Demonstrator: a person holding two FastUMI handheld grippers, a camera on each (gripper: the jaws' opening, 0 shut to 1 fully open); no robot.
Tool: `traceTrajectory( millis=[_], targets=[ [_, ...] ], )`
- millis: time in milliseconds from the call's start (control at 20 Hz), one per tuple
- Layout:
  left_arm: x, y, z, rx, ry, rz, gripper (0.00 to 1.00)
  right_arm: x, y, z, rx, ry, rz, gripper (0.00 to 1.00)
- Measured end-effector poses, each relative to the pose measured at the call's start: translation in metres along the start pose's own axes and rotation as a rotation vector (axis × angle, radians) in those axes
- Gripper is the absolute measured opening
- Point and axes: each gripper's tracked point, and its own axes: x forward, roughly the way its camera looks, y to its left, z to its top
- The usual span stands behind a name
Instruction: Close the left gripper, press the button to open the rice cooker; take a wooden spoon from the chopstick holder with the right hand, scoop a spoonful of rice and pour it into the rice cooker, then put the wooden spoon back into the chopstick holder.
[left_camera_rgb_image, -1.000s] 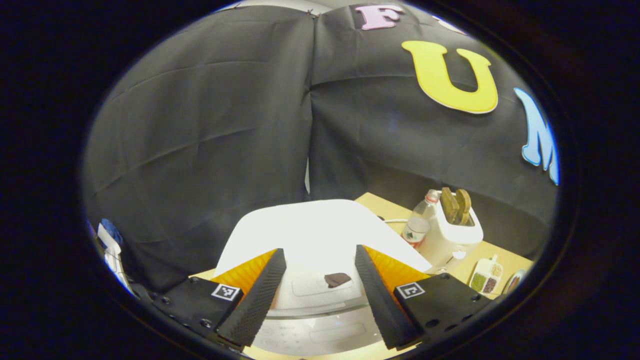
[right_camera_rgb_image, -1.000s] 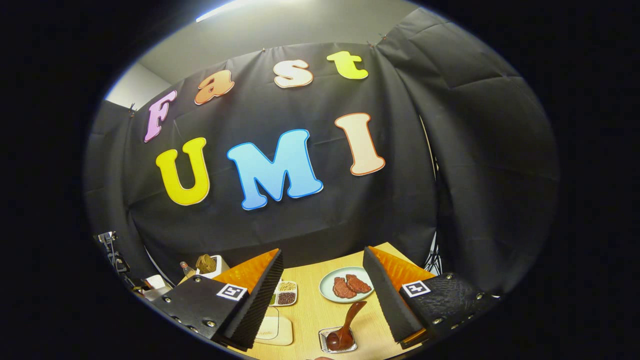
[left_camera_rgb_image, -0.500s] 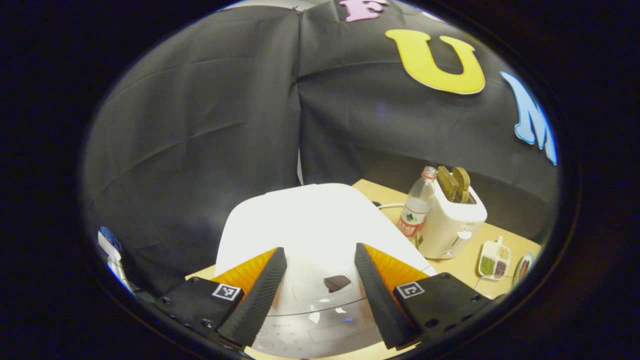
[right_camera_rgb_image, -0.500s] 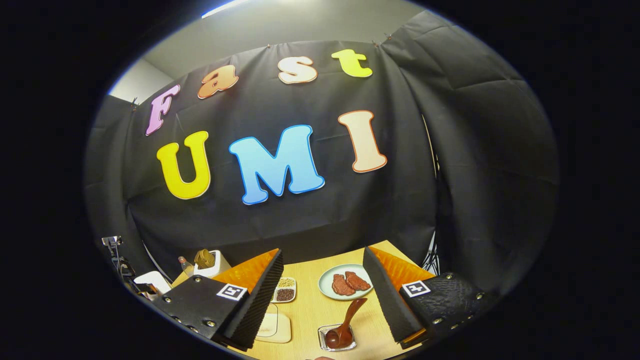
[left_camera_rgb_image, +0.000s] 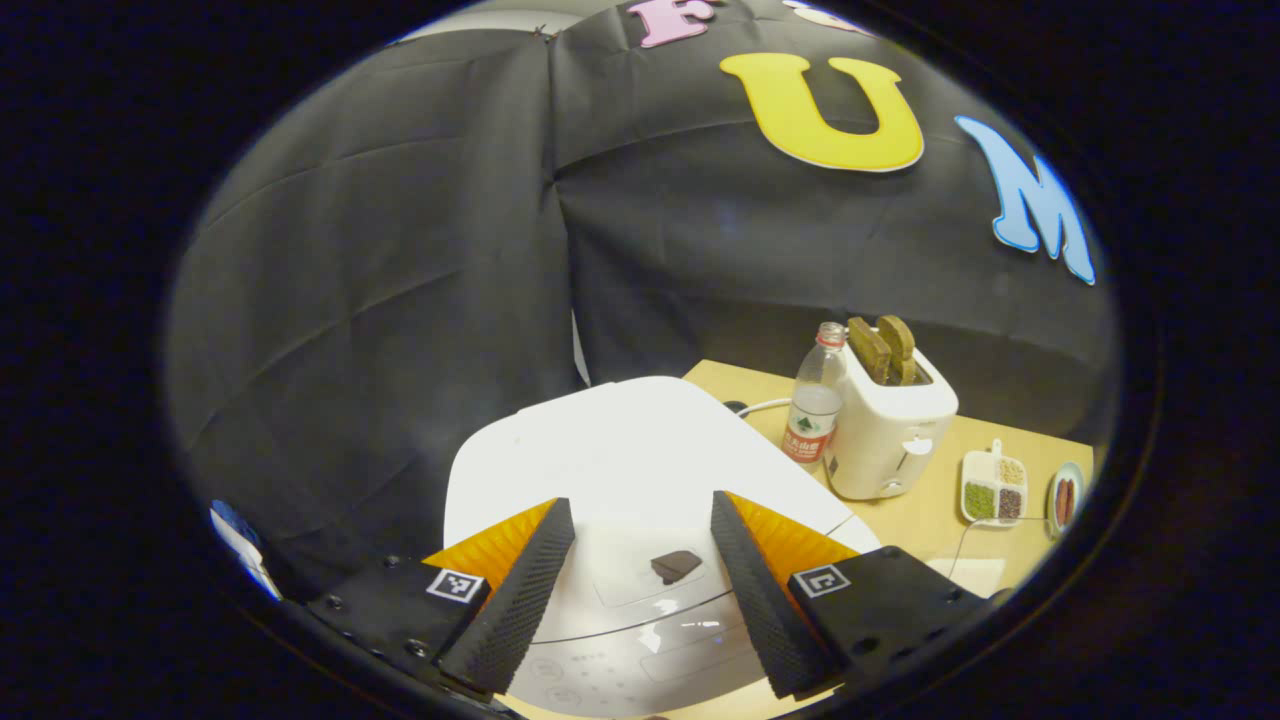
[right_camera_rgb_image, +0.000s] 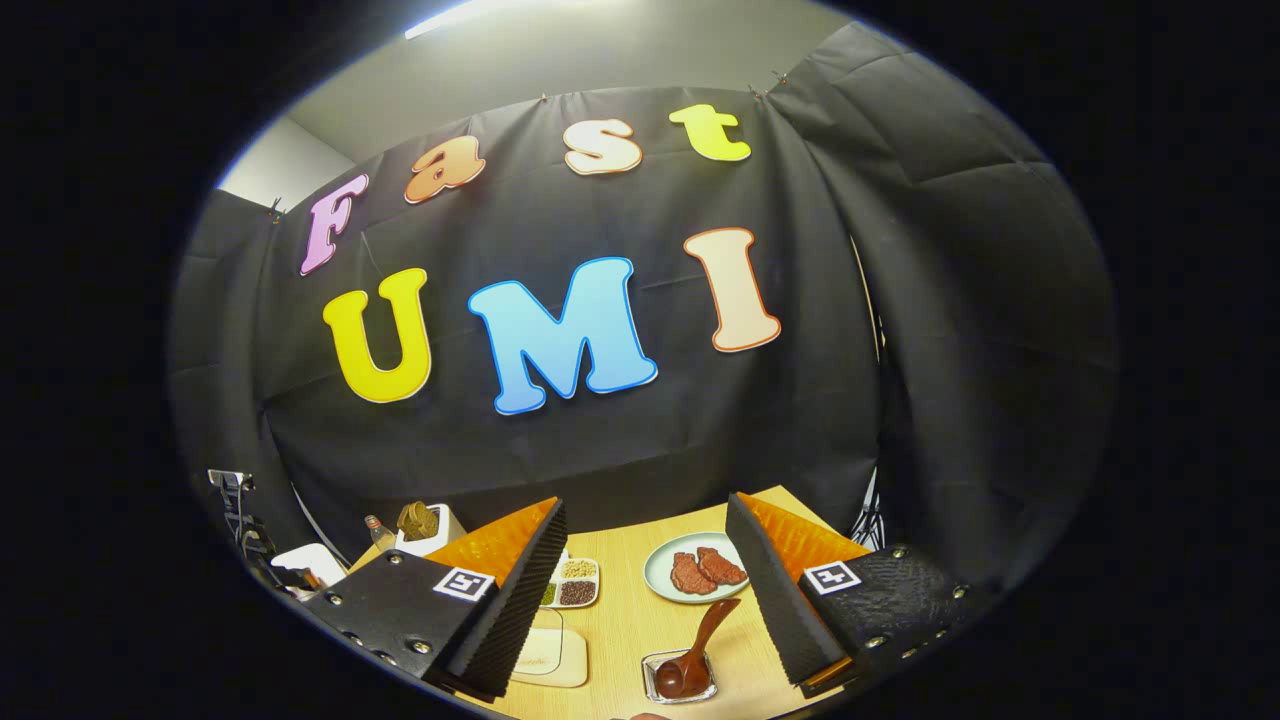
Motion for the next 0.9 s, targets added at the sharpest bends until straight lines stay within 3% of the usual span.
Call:
traceTrajectory(
  millis=[250,450,700,900],
  targets=[
    [-0.077,-0.050,0.085,-0.009,-0.254,-0.162,0.96,-0.003,-0.005,0.013,-0.026,-0.026,0.023,0.97],
    [-0.153,-0.091,0.131,-0.035,-0.379,-0.288,0.97,-0.007,-0.004,0.034,-0.048,-0.065,0.043,0.97],
    [-0.252,-0.112,0.160,-0.053,-0.473,-0.394,0.94,-0.027,0.008,0.063,-0.064,-0.122,0.080,0.97],
    [-0.310,-0.128,0.166,-0.063,-0.521,-0.485,0.99,-0.047,0.024,0.073,-0.055,-0.139,0.113,0.97]
  ],
)
